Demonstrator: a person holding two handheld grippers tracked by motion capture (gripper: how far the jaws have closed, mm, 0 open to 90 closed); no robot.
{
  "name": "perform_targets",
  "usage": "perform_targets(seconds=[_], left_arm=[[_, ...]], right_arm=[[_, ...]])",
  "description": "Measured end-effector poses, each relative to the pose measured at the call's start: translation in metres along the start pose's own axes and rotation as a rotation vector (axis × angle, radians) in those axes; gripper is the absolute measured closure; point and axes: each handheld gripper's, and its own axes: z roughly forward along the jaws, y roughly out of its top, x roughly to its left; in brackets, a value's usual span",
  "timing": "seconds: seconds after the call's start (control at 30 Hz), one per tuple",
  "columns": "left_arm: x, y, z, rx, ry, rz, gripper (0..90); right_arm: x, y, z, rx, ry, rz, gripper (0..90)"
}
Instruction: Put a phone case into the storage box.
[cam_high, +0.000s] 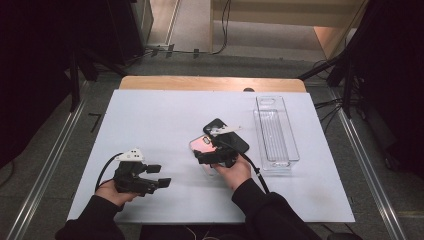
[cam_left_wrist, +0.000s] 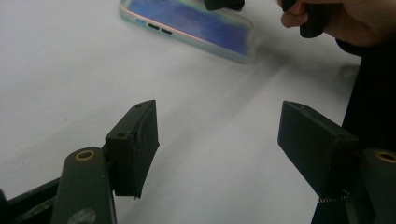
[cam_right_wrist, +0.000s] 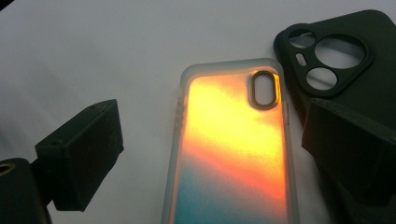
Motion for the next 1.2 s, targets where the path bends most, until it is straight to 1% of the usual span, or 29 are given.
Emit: perform_targets(seconds=[0.1,0.2,0.27,0.3,0.33,0.37,0.6,0.67,0.73,0.8,0.93,0.97,1.03,1.07,1.1,1.13,1.2], left_arm=[[0.0,0.0,0.0,0.0,0.0,-0.002,29.5],[0.0,0.0,0.0,0.001,0.001,-0.002,29.5],[0.0,0.0,0.0,0.001,0.001,-0.001,29.5],[0.0,0.0,0.0,0.001,0.001,0.0,29.5],[0.0,0.0,0.0,0.0,0.001,-0.001,29.5],[0.0,0.0,0.0,0.001,0.001,-0.002,29.5],[0.0,0.0,0.0,0.0,0.001,-0.003,29.5],[0.0,0.0,0.0,0.0,0.001,-0.003,29.5],[0.0,0.0,0.0,0.0,0.001,-0.003,29.5],[0.0,0.0,0.0,0.0,0.002,-0.002,29.5],[0.0,0.0,-0.001,0.001,0.002,-0.003,29.5],[0.0,0.0,-0.001,0.001,0.002,-0.003,29.5],[0.0,0.0,-0.001,0.002,0.001,-0.001,29.5],[0.0,0.0,-0.001,0.003,0.002,-0.001,29.5],[0.0,0.0,-0.001,0.003,0.002,-0.001,29.5],[0.0,0.0,-0.001,0.002,0.002,-0.002,29.5],[0.0,0.0,0.0,0.002,0.001,-0.002,29.5]], right_arm=[[0.0,-0.004,0.002,0.003,-0.005,0.001,3.6],[-0.001,-0.01,0.004,0.009,-0.002,0.015,4.1],[-0.001,-0.011,0.004,0.013,-0.001,0.007,4.1],[-0.001,-0.013,0.005,0.015,0.0,0.017,4.1],[-0.001,-0.013,0.005,0.015,0.0,0.017,4.1],[0.0,-0.015,0.006,0.015,-0.006,0.012,4.1],[0.001,-0.017,0.006,0.02,-0.001,0.0,5.1],[0.004,-0.019,0.006,0.025,-0.011,-0.018,5.5],[0.004,-0.019,0.007,0.026,-0.014,-0.023,5.6],[0.006,-0.021,0.007,0.023,-0.031,-0.041,5.6],[0.006,-0.022,0.007,0.018,-0.046,-0.06,5.7],[0.007,-0.023,0.006,0.016,-0.056,-0.059,5.7],[0.006,-0.023,0.006,0.015,-0.058,-0.056,5.7],[0.006,-0.023,0.006,0.015,-0.067,-0.059,5.7],[0.004,-0.024,0.008,0.038,-0.081,-0.043,5.7],[0.002,-0.025,0.009,0.05,-0.078,-0.037,5.7],[0.003,-0.028,0.01,0.057,-0.075,-0.045,5.7]])
